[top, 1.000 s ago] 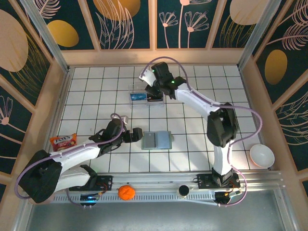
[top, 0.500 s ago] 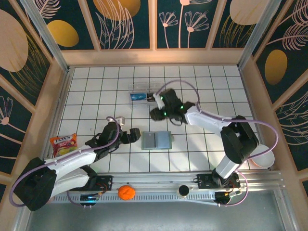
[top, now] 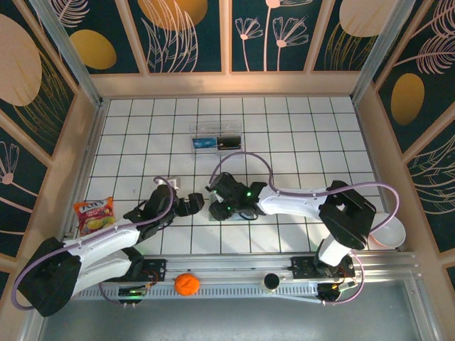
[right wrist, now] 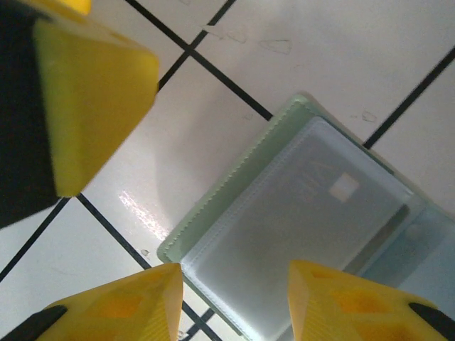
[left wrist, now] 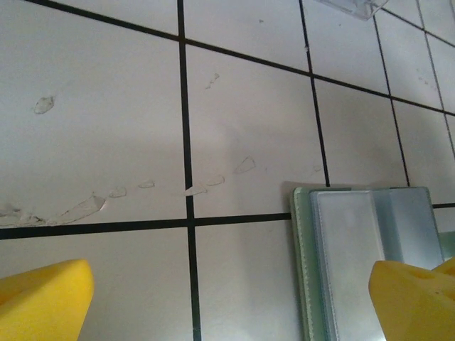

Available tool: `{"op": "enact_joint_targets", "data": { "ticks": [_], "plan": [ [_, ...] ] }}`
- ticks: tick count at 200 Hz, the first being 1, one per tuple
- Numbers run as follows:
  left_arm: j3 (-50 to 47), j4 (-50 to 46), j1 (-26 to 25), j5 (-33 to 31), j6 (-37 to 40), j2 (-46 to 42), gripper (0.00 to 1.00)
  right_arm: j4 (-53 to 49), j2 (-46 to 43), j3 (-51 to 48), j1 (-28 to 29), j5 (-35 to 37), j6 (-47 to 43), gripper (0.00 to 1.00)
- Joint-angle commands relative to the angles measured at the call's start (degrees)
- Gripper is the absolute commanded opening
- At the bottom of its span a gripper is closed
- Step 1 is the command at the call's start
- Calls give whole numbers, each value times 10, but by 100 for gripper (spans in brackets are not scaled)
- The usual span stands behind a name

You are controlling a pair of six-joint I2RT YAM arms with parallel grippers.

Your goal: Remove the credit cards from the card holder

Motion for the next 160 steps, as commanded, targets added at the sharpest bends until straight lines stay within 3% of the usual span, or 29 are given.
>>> {"op": "enact_joint_targets", "data": {
  "ticks": [1,40,63,99,112,160],
  "plan": [
    [-6,-12,4,-4,-9,-20,99,-24,32,32,20,68,0,43],
    [-14,-17,3,-3,-10,-38,99,-46,82,49,39,109,-4,40],
    [-16,-20,3,-3,-10,-41,99,-46,98,43,42,108,2,32],
    [-12,-18,4,12,0,-35,96,-34,100,28,48,108,12,8],
    [-12,-12,3,26,7,-33,92,-22,93,20,48,109,18,0],
    [-15,52,2,98,1,-11,67,92,8,-52,37,82,42,0]
  ]
}}
